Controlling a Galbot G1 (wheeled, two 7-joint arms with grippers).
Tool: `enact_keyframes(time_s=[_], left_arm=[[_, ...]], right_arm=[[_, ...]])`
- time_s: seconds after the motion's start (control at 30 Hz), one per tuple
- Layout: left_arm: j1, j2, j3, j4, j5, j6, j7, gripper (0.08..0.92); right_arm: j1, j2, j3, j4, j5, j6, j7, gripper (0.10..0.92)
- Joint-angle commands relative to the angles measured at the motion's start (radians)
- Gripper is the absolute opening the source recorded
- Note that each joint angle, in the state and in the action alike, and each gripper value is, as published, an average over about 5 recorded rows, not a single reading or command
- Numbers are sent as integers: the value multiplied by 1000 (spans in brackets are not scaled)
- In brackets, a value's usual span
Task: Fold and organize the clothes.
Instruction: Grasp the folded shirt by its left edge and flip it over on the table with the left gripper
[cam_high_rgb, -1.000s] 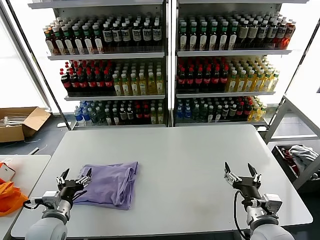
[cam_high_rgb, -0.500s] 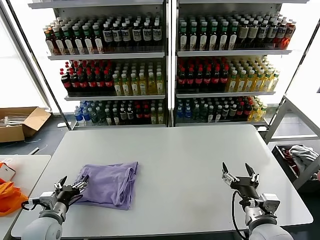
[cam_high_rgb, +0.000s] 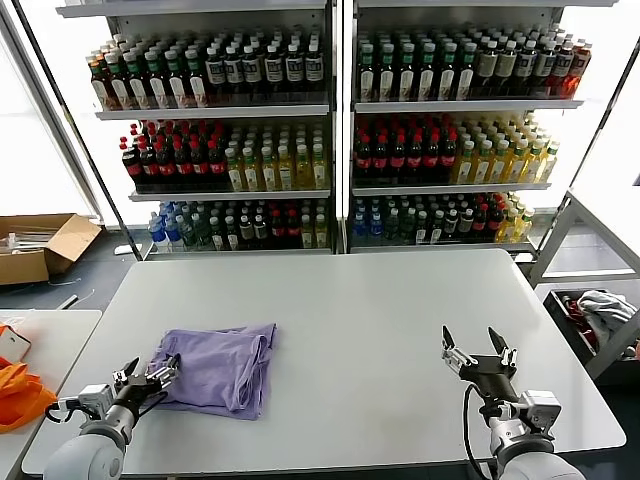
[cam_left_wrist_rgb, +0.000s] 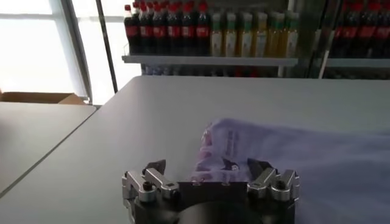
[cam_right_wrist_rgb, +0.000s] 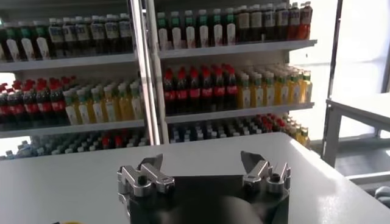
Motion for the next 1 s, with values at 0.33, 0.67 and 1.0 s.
enact_keyframes(time_s=[0.33, 0.67, 1.0], left_arm=[[-27, 2, -19, 23, -302, 115, -6, 822], [-13, -4, -14, 24, -269, 117, 2, 636], [18, -43, 6, 1, -61, -45, 24, 341]], right_arm=[[-14, -4, -2, -3, -3, 24, -3, 823], [-8, -10, 4, 0, 2, 24, -2, 823], [-11, -20, 4, -6, 3, 25, 0, 823]])
